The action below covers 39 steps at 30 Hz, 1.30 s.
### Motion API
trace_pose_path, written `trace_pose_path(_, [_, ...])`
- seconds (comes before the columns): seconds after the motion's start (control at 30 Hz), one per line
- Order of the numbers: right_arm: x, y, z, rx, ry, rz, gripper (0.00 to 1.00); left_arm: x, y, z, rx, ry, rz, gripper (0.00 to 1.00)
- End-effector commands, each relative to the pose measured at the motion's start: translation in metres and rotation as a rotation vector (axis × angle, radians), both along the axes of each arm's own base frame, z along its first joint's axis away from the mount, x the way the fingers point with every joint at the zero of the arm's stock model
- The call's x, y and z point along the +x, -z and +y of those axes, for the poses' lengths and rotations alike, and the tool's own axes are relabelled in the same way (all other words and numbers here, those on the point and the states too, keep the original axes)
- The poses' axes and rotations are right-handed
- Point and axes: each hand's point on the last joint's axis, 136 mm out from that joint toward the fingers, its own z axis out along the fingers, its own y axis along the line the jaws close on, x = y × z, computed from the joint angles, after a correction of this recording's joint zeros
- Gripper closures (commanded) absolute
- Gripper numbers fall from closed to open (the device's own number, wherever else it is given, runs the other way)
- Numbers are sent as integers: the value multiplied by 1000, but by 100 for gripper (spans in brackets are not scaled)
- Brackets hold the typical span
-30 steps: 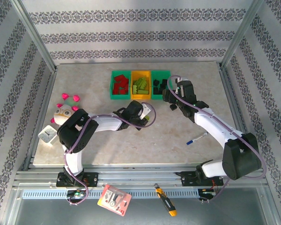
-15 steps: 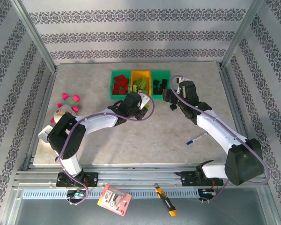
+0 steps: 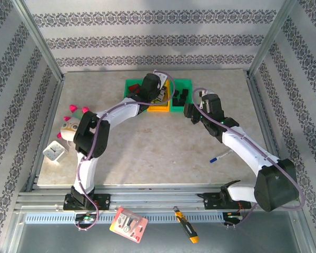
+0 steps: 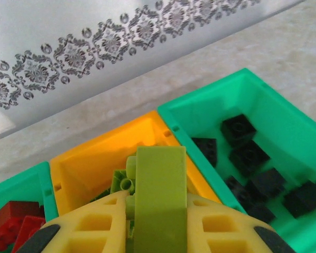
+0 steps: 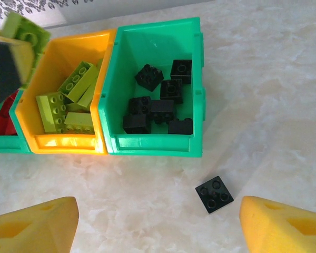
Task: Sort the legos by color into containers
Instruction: Place the lego in the container, then pick up the lego from the middle-right of the table.
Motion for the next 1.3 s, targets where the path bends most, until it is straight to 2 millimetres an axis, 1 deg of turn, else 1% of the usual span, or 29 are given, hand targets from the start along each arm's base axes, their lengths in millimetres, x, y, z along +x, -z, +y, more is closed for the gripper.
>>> trace_pose_path(0.0, [-8,1,-2,7,-4,9,20,19,3,2,-55,-20,39,88])
trace_pose_path(0.1, [-9,1,-3,12,-3,12,20,32,21,1,-78,-21,89,88])
trace_pose_path(0.17, [-10,2,-3,15,-3,14,20,37,27,-1,-88,-17,105,88])
trace_pose_path(0.27, [-10,1,-4,9,-3,11,20,43,28,-4,-100,-4,112,85])
trace_pose_path(0.33, [-10,1,-5,-7,-9,11,19,41,26,-10,-96,44,118,80])
trace_pose_path(0.37, [-10,2,-6,-19,-9,16,19,40,21,-11,-95,57,115,71])
trace_pose_path(0.47, [-9,12,-15,-54,8,57,19,34,4,-11,-100,82,88,36])
trace_pose_path(0.57, [-6,31,-23,-77,26,141,18,22,-17,-7,-110,101,47,19])
trace_pose_path(0.6, [-5,37,-24,-84,25,167,18,17,-23,-6,-115,104,34,16])
trace_pose_path(0.7, [0,56,-25,-109,8,238,18,-8,-39,-5,-127,165,-2,9])
trace_pose_path(0.77, [5,66,-23,-133,-29,278,17,-32,-50,-5,-129,225,-47,7])
trace_pose_path(0.83, [9,75,-19,-163,-83,320,17,-57,-55,-6,-129,284,-74,5])
trace_pose_path(0.97, [13,94,-16,-264,-197,430,18,-116,-52,-9,-127,407,-84,3])
trace_pose_path(1.07, [18,103,-22,-365,-257,498,17,-156,-43,-12,-114,476,-72,3])
trace_pose_path(1.17, [26,112,-26,-429,-305,525,18,-189,-34,-10,-100,505,-48,2])
trace_pose_path(1.27, [33,121,-28,-472,-353,550,21,-213,-30,-5,-129,489,-26,2])
